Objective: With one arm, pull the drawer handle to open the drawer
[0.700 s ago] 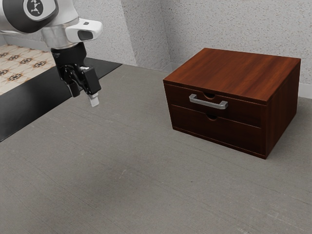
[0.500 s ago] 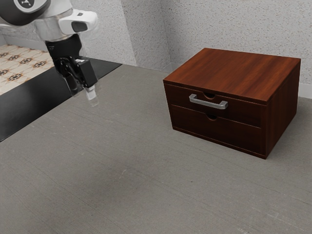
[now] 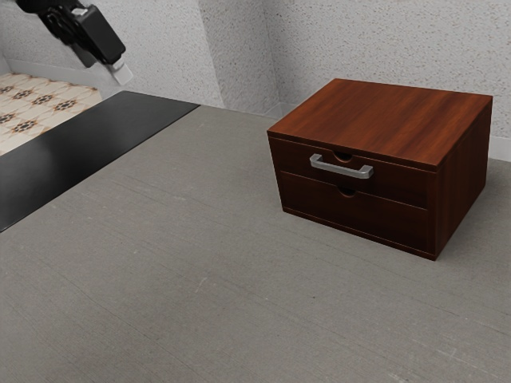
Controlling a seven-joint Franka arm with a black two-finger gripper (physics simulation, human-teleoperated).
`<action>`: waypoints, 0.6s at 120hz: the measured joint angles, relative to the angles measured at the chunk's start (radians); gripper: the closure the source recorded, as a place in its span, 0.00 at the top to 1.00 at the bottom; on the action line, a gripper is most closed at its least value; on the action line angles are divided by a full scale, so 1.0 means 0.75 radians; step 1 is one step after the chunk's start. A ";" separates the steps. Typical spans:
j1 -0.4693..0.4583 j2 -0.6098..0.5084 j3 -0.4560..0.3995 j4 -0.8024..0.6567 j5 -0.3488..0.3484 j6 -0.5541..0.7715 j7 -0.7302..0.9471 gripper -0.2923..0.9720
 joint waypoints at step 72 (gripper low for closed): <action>0.082 -0.913 -0.083 -1.498 -0.156 0.319 -0.107 0.77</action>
